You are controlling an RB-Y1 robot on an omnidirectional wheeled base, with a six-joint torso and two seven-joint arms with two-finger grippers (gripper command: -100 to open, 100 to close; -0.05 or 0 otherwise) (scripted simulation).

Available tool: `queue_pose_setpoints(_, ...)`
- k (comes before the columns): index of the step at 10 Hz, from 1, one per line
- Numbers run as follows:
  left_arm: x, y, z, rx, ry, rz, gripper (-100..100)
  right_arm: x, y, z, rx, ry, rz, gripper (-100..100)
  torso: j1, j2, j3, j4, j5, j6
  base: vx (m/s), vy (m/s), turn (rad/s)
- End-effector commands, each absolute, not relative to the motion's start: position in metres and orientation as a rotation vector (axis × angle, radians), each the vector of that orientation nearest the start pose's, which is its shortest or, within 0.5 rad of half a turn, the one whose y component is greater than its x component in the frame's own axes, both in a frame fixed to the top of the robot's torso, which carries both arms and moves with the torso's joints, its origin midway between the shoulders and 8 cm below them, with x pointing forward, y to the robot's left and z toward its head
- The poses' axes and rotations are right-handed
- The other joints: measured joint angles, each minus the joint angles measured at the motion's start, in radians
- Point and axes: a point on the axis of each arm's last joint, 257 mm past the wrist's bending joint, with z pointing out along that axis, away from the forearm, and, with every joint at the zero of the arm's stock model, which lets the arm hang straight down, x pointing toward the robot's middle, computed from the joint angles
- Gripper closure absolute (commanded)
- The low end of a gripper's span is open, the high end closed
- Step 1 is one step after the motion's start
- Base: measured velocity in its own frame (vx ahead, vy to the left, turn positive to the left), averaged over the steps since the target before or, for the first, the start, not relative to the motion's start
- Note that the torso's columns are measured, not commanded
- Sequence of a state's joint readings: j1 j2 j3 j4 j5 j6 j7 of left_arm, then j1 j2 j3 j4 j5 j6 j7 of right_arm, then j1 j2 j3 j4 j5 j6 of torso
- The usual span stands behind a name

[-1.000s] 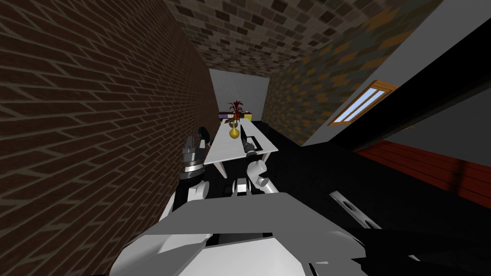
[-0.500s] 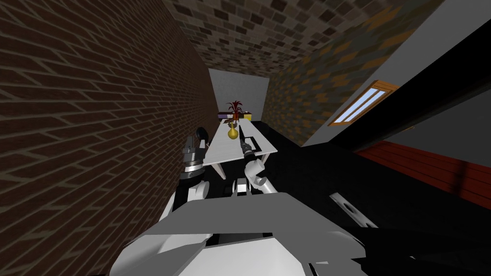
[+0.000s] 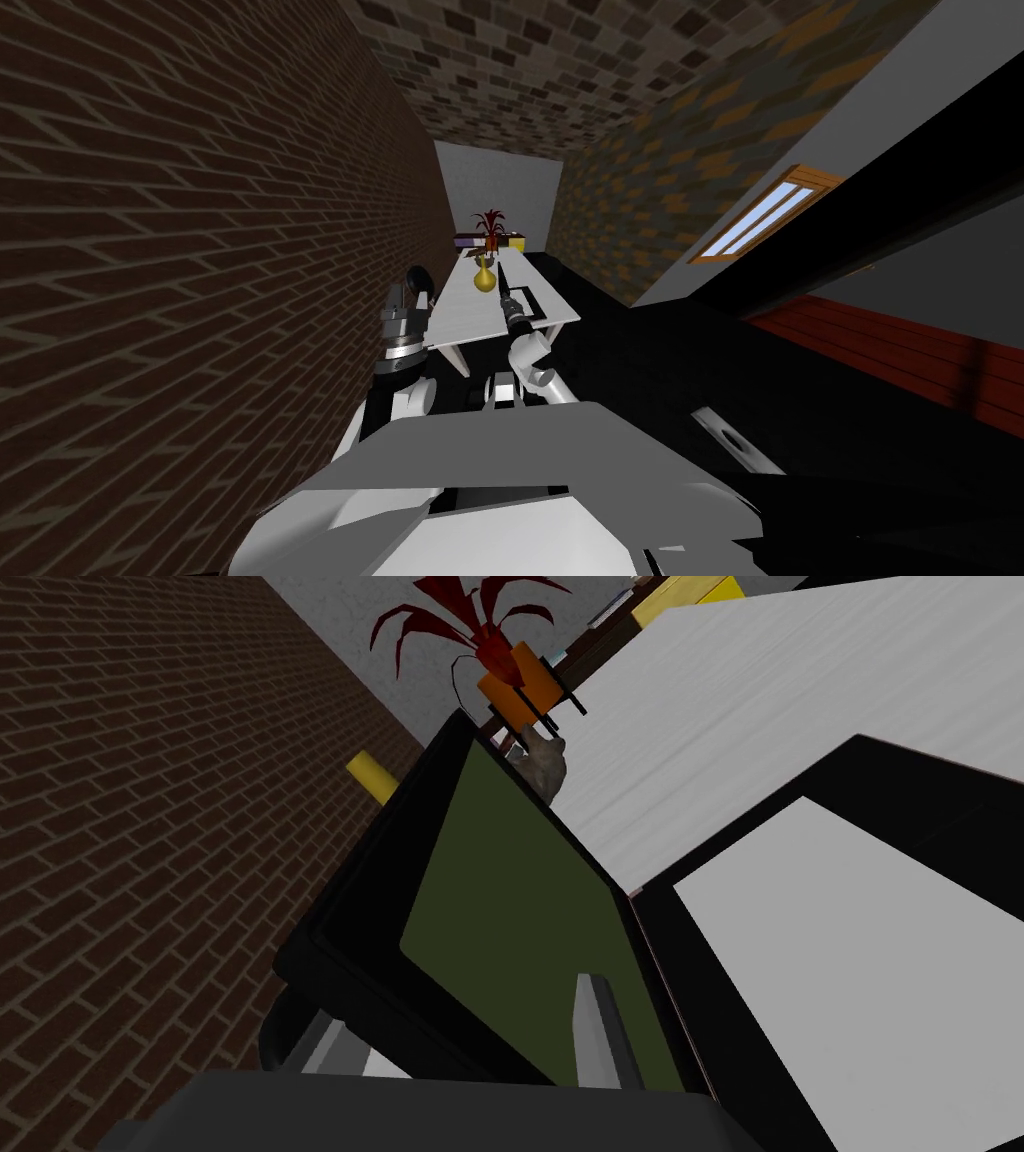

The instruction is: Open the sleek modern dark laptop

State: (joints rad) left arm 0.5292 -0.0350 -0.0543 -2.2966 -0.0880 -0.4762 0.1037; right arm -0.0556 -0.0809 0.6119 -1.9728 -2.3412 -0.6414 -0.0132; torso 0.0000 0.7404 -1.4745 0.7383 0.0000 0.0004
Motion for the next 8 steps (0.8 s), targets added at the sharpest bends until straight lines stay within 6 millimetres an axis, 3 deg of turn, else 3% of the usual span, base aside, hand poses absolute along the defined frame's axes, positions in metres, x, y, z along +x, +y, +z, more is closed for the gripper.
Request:
queue_pose_setpoints(1,0.3462,0.2585,0.0178,-0.703,0.631,-1.378,0,0.4869,-0.0234,-0.1350,-1.765,0.599,-1.564,100,-0.007,-0.003,-0.001,-0.004,-0.004,0.002,0.022,-0.054,-0.081)
queue_pose_setpoints(8,0.3462,0.2585,0.0178,-0.703,0.631,-1.378,0,0.4786,-0.0147,-0.1405,-1.604,0.758,-1.347,100,0.002,-0.003,-0.002,-0.002,0.000,-0.002,0.020,-0.063,-0.052)
